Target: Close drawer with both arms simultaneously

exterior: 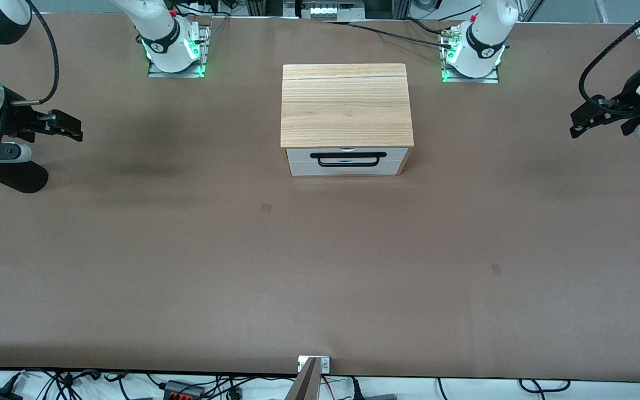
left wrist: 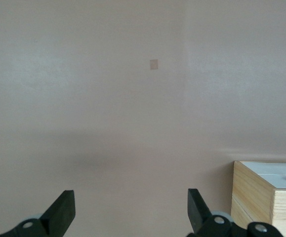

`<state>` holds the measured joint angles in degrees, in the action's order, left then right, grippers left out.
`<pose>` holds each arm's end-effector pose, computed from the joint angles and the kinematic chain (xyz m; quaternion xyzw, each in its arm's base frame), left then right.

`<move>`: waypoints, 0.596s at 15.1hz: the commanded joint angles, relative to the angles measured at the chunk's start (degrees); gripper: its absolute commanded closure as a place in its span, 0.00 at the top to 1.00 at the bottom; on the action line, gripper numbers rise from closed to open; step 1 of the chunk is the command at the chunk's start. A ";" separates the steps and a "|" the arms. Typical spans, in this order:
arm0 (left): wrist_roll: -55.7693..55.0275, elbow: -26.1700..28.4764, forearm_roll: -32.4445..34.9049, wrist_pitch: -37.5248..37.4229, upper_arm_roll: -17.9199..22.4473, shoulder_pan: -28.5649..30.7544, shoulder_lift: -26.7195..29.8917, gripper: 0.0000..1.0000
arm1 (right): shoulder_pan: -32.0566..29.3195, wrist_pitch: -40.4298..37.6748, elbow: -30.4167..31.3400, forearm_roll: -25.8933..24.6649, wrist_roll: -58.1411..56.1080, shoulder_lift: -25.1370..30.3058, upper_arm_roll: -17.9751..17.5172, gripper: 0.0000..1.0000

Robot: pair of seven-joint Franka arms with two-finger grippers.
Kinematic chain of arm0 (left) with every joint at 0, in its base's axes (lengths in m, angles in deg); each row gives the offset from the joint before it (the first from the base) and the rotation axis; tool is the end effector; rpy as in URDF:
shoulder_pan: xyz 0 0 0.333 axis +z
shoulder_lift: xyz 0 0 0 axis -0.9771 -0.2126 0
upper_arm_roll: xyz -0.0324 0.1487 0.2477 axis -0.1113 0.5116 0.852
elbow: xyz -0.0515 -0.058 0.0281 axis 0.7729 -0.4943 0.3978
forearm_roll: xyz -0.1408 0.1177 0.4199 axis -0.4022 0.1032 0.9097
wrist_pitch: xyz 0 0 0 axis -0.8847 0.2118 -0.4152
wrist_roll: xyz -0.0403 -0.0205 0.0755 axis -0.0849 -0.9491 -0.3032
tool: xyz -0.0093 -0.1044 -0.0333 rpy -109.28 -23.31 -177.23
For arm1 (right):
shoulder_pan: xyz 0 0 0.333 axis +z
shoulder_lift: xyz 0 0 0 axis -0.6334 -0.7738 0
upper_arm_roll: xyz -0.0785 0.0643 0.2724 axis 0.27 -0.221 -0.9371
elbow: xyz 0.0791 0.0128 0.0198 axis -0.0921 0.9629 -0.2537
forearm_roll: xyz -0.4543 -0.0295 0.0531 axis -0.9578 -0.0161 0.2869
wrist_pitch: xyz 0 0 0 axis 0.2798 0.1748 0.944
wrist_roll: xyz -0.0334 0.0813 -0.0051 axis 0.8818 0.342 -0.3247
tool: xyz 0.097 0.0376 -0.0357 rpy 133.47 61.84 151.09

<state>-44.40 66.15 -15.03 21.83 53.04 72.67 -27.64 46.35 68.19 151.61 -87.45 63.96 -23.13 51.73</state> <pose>0.6041 -0.0097 0.5906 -0.9994 -0.0281 -0.0055 0.0192 0.6240 0.0161 0.5338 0.9965 0.0286 -0.0724 0.0289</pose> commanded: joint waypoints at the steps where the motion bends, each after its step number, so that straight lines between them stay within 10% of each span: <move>1: 0.90 -1.08 0.68 -1.19 0.81 -0.93 0.20 1.00 | -1.25 1.45 1.10 -0.85 -0.76 0.95 -0.97 1.00; 9: 0.90 -1.52 0.68 -1.37 0.81 -0.84 0.38 1.00 | -1.33 3.03 -0.92 1.25 -0.41 0.51 -0.88 1.00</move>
<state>-44.40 65.58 -15.03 21.70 53.11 72.61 -27.59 46.01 71.53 151.25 -87.22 63.97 -23.11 51.74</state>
